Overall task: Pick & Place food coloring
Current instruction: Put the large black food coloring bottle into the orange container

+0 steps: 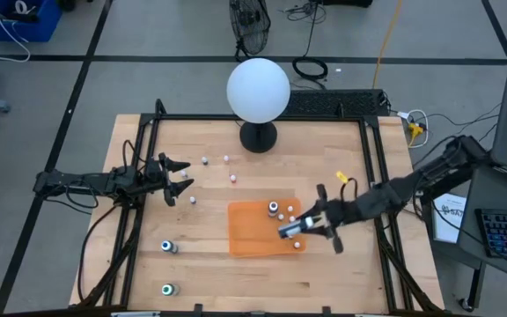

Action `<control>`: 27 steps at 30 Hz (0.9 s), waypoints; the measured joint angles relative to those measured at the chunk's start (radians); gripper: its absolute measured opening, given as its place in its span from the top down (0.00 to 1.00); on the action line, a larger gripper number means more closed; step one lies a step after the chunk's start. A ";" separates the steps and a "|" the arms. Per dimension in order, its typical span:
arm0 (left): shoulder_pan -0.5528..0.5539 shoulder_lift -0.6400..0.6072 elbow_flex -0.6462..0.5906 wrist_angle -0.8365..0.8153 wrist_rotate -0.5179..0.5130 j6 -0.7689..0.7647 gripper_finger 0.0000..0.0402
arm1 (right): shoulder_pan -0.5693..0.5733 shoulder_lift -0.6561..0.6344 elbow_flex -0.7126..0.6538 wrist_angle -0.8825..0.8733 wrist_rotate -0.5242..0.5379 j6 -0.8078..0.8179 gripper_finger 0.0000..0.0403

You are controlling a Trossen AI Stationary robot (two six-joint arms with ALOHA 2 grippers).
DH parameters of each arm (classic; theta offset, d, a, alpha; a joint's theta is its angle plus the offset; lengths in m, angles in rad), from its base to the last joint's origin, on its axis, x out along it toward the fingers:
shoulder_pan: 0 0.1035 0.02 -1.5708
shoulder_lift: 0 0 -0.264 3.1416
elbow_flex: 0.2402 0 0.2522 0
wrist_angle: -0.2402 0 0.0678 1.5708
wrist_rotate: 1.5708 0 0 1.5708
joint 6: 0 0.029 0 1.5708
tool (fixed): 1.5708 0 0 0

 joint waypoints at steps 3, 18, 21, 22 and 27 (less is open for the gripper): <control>0.000 0.000 0.000 0.000 0.000 0.000 0.23 | 0.036 0.156 0.293 -0.302 0.077 -0.004 0.67; 0.000 0.000 0.000 0.000 0.000 0.000 0.23 | -0.030 0.820 1.297 -1.338 -0.003 0.246 0.67; 0.000 0.000 0.000 0.000 0.000 0.000 0.23 | -0.052 0.878 1.279 -1.371 -0.067 0.266 0.67; 0.000 0.000 0.000 0.000 0.000 0.000 0.23 | -0.058 0.893 1.265 -1.374 -0.079 0.269 0.67; 0.000 0.000 0.000 0.000 0.000 0.000 0.23 | -0.077 0.930 1.140 -1.292 -0.128 0.248 0.67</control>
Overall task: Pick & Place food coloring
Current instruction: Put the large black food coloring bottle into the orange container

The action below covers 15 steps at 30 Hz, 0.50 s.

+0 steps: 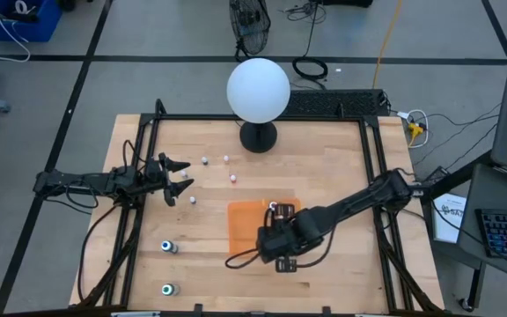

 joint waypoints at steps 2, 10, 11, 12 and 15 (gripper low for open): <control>0.000 0.000 0.000 0.000 0.000 0.000 0.23 | -0.006 -0.001 -0.069 0.072 -0.014 -0.007 0.67; 0.000 0.000 0.000 0.000 0.000 0.000 0.23 | -0.019 0.000 -0.262 0.182 -0.055 0.001 0.67; 0.000 0.000 0.000 0.000 0.000 0.000 0.23 | -0.020 0.000 -0.274 0.183 -0.055 0.006 0.67; 0.000 0.000 0.000 0.000 0.000 0.000 0.23 | -0.020 0.000 -0.282 0.184 -0.055 0.009 0.67; 0.000 0.000 0.000 0.000 0.000 0.000 0.23 | -0.020 -0.001 -0.303 0.189 -0.053 0.014 0.67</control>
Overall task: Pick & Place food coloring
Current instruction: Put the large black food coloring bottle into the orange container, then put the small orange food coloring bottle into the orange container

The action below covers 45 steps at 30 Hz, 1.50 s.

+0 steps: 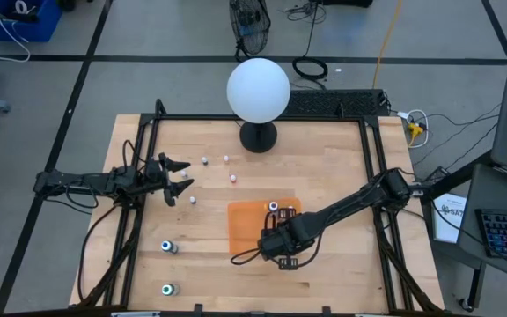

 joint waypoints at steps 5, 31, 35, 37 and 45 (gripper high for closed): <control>0.000 0.000 0.000 0.000 0.000 0.000 0.23 | 0.000 0.000 -0.028 0.017 0.001 0.000 0.67; 0.000 0.000 0.000 0.000 0.000 0.000 0.23 | -0.010 -0.215 -0.060 -0.027 -0.031 0.088 0.48; 0.000 0.000 0.000 0.000 0.000 0.000 0.23 | -0.014 -0.366 -0.060 -0.040 -0.030 0.111 0.49; 0.000 0.000 0.000 -0.001 0.000 0.000 0.23 | -0.010 -0.445 -0.060 -0.042 -0.030 0.153 0.49; 0.000 0.000 0.000 0.000 0.000 0.000 0.23 | 0.047 -0.738 -0.059 -0.041 -0.028 0.200 0.49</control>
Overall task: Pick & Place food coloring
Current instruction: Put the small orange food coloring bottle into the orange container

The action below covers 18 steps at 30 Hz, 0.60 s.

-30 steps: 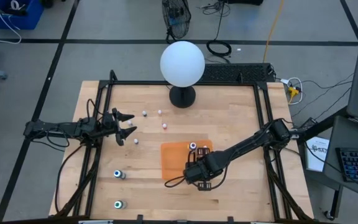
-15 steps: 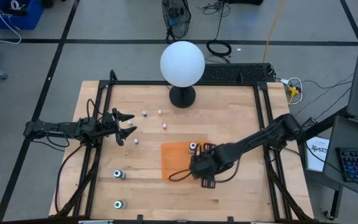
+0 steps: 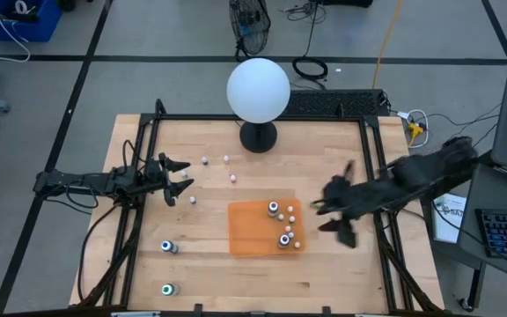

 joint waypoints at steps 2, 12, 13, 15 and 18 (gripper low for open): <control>0.000 0.000 0.000 0.000 0.000 0.000 0.23 | 0.013 -0.063 0.000 -0.013 0.009 -0.017 0.49; 0.000 0.000 0.000 0.000 0.000 0.000 0.23 | 0.133 -0.360 -0.096 -0.178 0.373 -0.116 0.48; 0.000 0.000 0.000 0.000 0.000 0.000 0.23 | 0.139 -0.399 -0.135 -0.178 0.423 -0.122 0.48; 0.000 0.000 0.000 0.000 0.000 0.000 0.23 | 0.141 -0.482 -0.227 -0.177 0.526 -0.125 0.48; 0.000 0.000 0.000 0.000 0.000 0.000 0.23 | 0.141 -0.616 -0.393 -0.167 0.690 -0.097 0.48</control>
